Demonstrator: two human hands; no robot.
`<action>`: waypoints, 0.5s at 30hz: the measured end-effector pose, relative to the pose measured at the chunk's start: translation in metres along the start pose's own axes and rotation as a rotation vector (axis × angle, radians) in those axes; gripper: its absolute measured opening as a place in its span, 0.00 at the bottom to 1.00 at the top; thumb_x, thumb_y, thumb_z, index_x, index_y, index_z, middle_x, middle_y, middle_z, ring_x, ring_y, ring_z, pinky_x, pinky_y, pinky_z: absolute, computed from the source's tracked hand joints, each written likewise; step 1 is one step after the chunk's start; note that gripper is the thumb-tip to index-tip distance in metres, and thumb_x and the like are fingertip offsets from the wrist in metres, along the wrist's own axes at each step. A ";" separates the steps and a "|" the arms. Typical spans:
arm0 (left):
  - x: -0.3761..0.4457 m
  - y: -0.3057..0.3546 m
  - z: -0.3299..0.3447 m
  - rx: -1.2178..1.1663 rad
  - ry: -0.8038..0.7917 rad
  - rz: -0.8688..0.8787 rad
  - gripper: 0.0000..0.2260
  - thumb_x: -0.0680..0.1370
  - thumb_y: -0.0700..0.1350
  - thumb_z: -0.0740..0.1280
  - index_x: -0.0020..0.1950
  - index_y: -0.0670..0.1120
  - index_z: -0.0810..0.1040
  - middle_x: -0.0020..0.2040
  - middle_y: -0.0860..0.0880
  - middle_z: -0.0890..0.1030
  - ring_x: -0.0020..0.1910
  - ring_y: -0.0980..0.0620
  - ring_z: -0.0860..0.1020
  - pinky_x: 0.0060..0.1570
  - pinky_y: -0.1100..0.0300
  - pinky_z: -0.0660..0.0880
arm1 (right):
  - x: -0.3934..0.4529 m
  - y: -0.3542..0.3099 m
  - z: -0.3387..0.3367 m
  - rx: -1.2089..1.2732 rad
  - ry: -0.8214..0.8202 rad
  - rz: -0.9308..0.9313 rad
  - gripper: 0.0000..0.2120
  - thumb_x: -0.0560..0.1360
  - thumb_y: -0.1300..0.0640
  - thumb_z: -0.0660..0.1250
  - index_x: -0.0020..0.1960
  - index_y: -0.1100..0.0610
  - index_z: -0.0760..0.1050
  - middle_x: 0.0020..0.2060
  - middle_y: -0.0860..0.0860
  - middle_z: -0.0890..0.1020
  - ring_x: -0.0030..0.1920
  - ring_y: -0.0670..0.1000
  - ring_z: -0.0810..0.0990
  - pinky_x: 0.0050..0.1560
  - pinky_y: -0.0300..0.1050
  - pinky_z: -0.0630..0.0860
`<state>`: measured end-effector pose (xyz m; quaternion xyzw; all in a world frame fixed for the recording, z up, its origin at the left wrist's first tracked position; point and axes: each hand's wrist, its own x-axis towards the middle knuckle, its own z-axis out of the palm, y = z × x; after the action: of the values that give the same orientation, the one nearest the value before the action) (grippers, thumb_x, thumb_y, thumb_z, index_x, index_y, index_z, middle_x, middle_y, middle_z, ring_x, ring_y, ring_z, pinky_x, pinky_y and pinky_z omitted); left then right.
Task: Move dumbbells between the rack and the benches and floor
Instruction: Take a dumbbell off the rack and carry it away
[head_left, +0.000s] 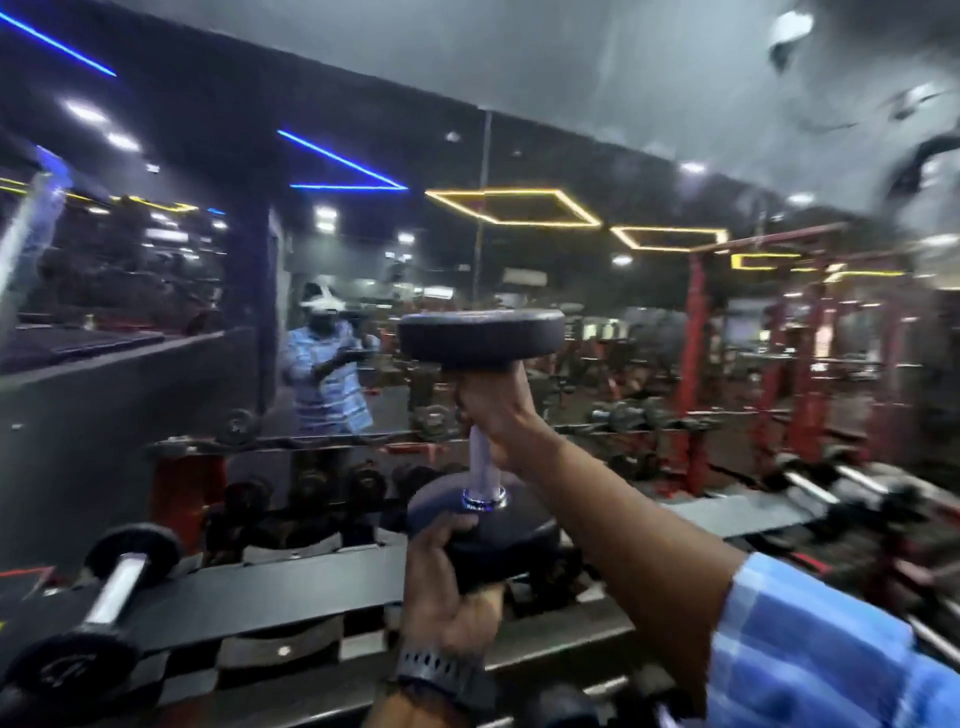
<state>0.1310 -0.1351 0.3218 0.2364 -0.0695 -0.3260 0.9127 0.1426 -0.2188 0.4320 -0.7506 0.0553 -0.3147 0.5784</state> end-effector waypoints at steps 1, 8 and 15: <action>-0.013 -0.017 0.005 0.008 -0.018 -0.056 0.10 0.71 0.34 0.60 0.49 0.39 0.78 0.42 0.39 0.84 0.46 0.41 0.78 0.48 0.51 0.74 | -0.012 -0.003 -0.016 0.006 0.054 -0.001 0.08 0.75 0.62 0.65 0.45 0.49 0.72 0.30 0.41 0.76 0.27 0.39 0.73 0.24 0.31 0.71; -0.094 -0.133 0.073 -0.004 -0.196 -0.284 0.05 0.61 0.34 0.66 0.32 0.37 0.82 0.34 0.40 0.83 0.37 0.41 0.80 0.66 0.34 0.68 | -0.110 -0.027 -0.150 -0.049 0.473 -0.046 0.23 0.58 0.49 0.73 0.50 0.59 0.79 0.33 0.51 0.77 0.31 0.48 0.71 0.28 0.41 0.67; -0.136 -0.303 0.169 0.074 -0.322 -0.616 0.14 0.66 0.36 0.61 0.46 0.30 0.79 0.41 0.32 0.81 0.40 0.35 0.80 0.46 0.40 0.79 | -0.192 -0.037 -0.357 -0.295 0.679 -0.113 0.08 0.67 0.52 0.74 0.43 0.49 0.76 0.32 0.44 0.75 0.30 0.42 0.69 0.34 0.40 0.67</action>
<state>-0.1928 -0.3200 0.3298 0.2249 -0.1495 -0.6165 0.7396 -0.2123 -0.4185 0.4347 -0.6806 0.2469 -0.5658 0.3946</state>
